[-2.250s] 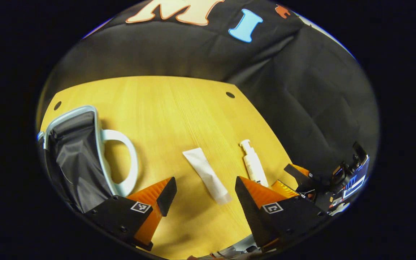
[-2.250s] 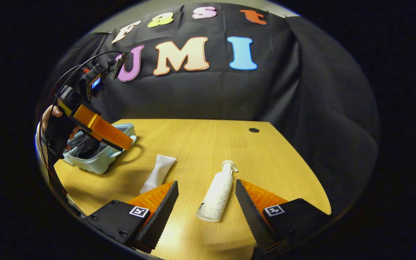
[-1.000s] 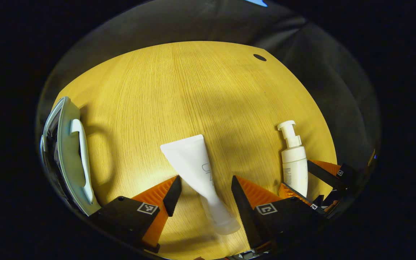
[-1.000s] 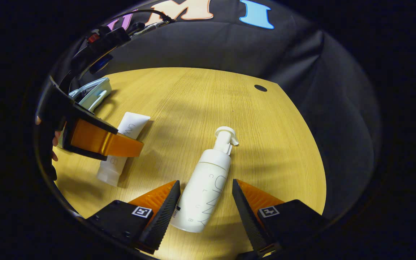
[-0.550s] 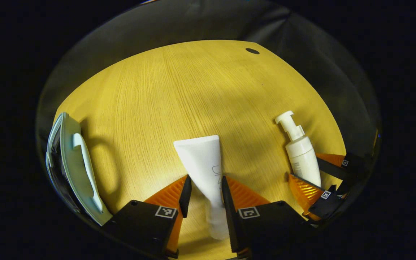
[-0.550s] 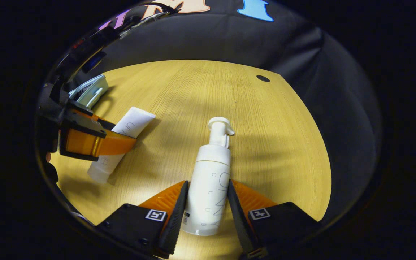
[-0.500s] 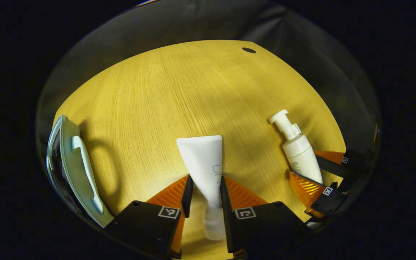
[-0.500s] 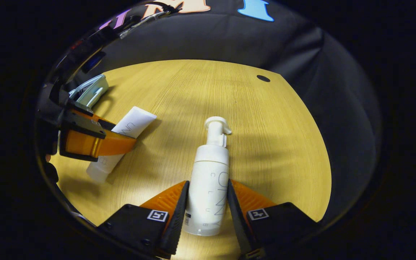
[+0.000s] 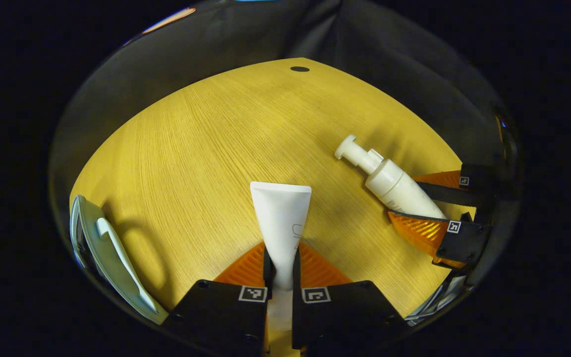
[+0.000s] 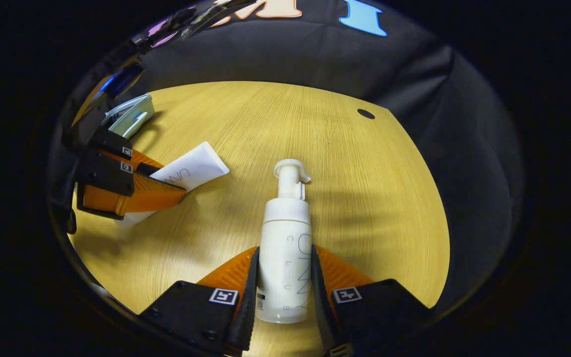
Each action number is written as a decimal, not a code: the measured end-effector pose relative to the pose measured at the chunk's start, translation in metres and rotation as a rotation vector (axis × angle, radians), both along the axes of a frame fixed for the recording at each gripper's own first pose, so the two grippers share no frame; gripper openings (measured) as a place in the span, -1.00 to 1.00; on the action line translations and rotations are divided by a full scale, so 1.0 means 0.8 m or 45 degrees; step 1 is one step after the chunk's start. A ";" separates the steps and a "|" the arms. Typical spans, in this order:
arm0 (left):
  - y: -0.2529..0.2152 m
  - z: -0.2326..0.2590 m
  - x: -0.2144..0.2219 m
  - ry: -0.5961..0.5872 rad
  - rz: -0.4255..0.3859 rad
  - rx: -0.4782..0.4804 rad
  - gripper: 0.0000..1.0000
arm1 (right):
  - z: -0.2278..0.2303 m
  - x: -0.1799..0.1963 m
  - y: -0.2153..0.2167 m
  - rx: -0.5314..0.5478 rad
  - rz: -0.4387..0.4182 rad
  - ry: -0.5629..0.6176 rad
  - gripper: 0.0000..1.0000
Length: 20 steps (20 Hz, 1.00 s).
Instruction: First open the suitcase, pack the skin care products into it, and then close the suitcase.
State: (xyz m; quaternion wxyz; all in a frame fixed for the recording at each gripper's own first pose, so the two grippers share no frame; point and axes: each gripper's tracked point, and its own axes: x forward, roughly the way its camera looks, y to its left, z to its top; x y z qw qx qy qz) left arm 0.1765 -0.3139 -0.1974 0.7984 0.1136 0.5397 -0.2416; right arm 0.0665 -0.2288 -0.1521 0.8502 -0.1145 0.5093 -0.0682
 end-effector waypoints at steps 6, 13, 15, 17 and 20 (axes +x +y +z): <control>0.003 0.000 -0.005 0.015 -0.034 -0.055 -0.89 | 0.000 0.000 0.000 -0.025 0.011 -0.011 0.07; 0.040 0.089 0.020 -0.064 0.085 -0.215 -0.89 | 0.001 0.000 -0.001 -0.029 -0.011 -0.022 0.08; 0.068 0.130 0.031 -0.131 0.123 -0.250 -0.89 | 0.000 -0.001 -0.001 -0.002 -0.038 -0.011 0.07; 0.114 0.170 0.043 -0.211 0.174 -0.255 -0.89 | 0.000 -0.001 -0.001 0.025 -0.068 -0.012 0.08; 0.202 0.207 0.046 -0.290 0.301 -0.252 -0.89 | 0.001 -0.001 -0.001 0.026 -0.101 -0.011 0.07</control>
